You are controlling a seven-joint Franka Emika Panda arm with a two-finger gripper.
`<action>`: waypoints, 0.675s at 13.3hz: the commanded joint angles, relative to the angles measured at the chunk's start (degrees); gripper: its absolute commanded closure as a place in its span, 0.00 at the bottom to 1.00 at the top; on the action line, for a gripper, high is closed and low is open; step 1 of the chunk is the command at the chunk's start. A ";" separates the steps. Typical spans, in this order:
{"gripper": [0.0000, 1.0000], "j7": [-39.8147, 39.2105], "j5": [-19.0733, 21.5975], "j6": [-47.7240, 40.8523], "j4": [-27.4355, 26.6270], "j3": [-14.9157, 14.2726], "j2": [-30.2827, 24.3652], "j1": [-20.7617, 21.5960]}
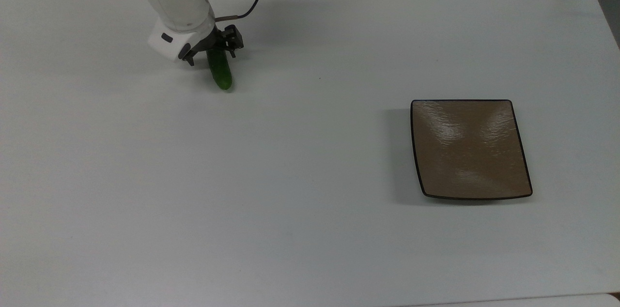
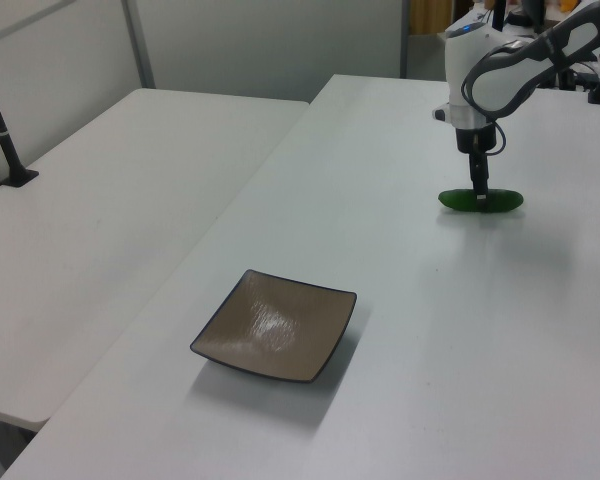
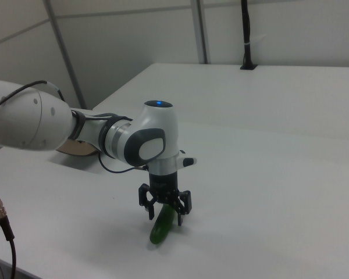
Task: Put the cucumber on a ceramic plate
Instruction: 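Lower the gripper over the cucumber and close on its middle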
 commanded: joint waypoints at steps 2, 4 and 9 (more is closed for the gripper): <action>0.46 3.19 -0.42 1.60 -1.35 0.90 -0.55 0.61; 0.70 3.19 -0.51 1.07 -1.35 0.90 -0.73 0.53; 0.93 3.28 -0.42 -3.49 -0.04 1.08 -2.83 0.61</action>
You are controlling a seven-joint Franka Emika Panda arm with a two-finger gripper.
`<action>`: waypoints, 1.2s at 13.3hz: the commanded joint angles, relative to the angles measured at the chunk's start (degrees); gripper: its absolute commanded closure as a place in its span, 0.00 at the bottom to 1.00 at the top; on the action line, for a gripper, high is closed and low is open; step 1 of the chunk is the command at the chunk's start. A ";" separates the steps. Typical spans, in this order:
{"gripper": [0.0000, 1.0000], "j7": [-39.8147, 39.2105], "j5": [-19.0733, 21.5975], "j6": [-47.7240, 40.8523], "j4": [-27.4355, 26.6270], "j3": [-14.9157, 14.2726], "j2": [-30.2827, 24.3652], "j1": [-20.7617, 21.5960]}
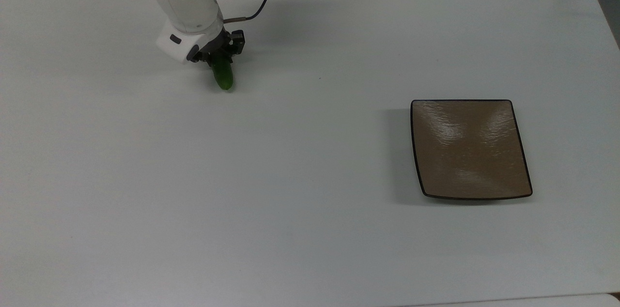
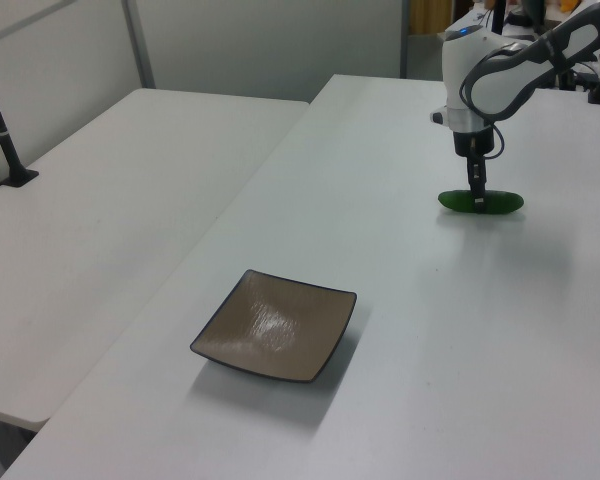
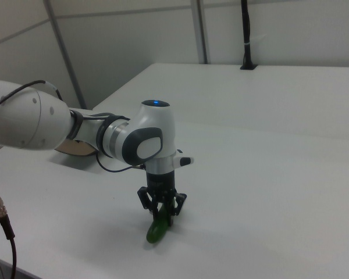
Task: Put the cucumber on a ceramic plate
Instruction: 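Lift the cucumber and carry it over the brown square plate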
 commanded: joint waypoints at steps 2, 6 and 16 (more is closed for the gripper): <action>0.93 1.63 -0.42 -7.16 1.55 0.71 -4.76 0.55; 0.93 2.69 0.46 -18.66 10.94 0.71 -7.49 0.63; 0.93 6.45 2.91 -34.96 33.11 0.89 -6.37 12.14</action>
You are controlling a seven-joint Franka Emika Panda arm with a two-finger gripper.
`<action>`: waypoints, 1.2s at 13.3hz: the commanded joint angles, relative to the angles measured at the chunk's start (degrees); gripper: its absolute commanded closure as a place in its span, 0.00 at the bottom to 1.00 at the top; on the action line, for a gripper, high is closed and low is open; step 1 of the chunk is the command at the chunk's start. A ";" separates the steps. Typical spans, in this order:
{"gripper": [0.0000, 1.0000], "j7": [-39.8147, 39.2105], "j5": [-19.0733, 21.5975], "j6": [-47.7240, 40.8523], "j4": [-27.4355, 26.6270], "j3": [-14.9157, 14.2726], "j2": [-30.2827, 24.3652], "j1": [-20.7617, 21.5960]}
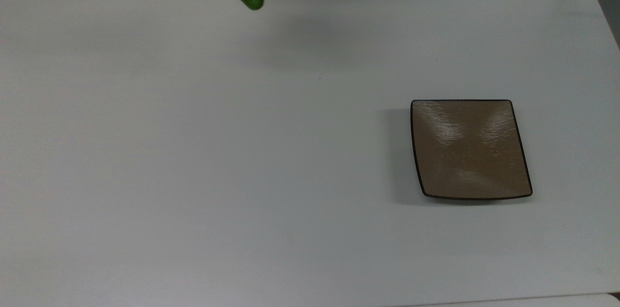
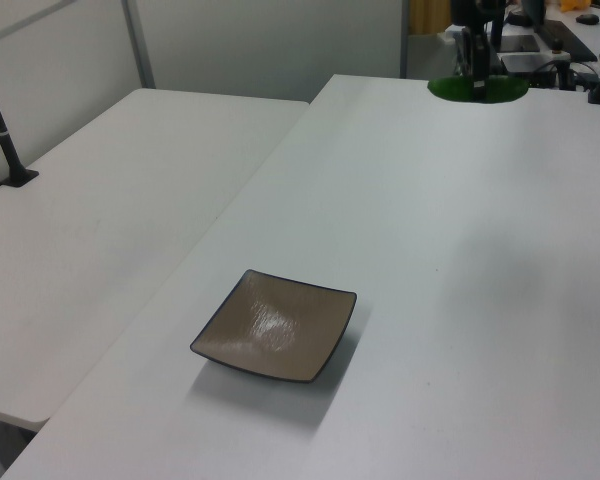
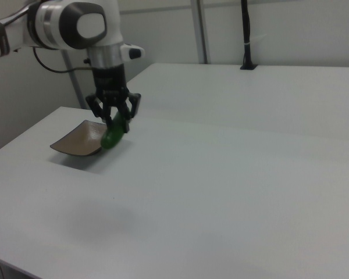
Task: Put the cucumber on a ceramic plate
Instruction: 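Lift the cucumber and carry it over the brown square plate, then lower the cucumber onto the plate and open the gripper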
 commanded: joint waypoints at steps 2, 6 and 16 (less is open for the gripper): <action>0.93 8.32 3.13 -0.86 8.39 -0.38 5.58 6.36; 0.92 18.60 3.13 9.03 11.66 0.23 10.85 12.86; 0.92 36.99 2.34 55.44 11.31 9.99 29.30 18.13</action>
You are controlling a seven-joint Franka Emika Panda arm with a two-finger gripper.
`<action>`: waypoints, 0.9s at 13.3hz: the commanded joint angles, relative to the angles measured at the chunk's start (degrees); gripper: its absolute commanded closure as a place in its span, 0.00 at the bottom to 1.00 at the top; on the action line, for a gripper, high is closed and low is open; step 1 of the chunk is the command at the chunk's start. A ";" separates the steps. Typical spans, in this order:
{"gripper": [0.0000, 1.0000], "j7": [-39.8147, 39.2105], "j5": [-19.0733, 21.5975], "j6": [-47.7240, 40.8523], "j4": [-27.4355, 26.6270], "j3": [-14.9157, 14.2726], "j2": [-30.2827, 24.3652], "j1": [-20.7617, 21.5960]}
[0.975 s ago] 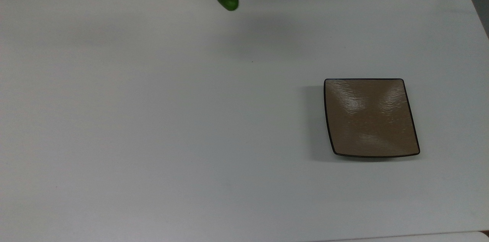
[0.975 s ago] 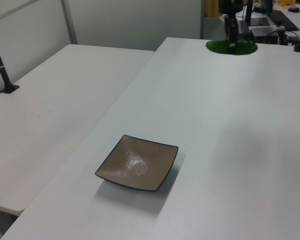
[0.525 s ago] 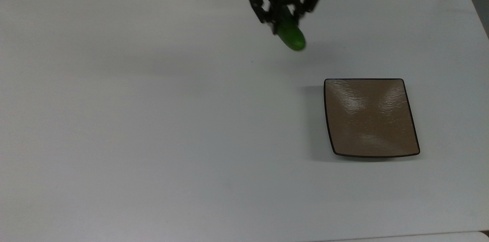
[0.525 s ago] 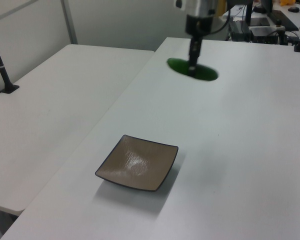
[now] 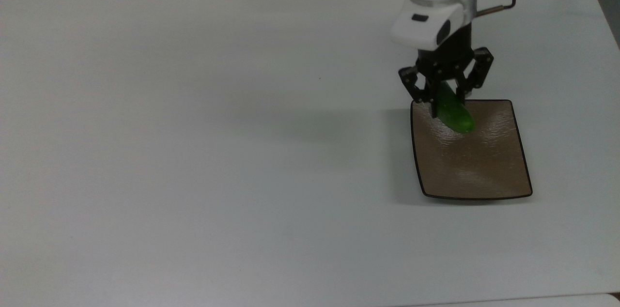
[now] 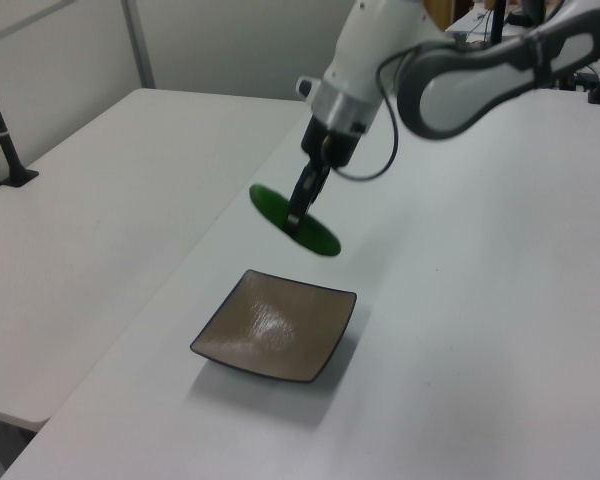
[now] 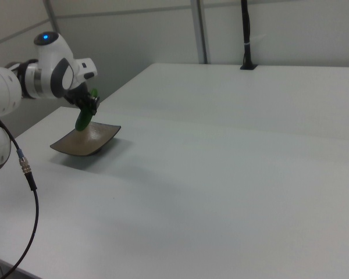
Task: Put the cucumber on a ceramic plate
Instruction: 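Lower the cucumber onto the plate and open the gripper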
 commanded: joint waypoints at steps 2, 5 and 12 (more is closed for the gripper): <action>0.89 4.76 -0.07 8.49 1.52 -0.10 6.28 3.16; 0.86 4.77 -0.16 11.21 1.60 2.18 9.00 3.16; 0.69 4.68 -0.33 12.46 1.34 2.18 10.95 2.99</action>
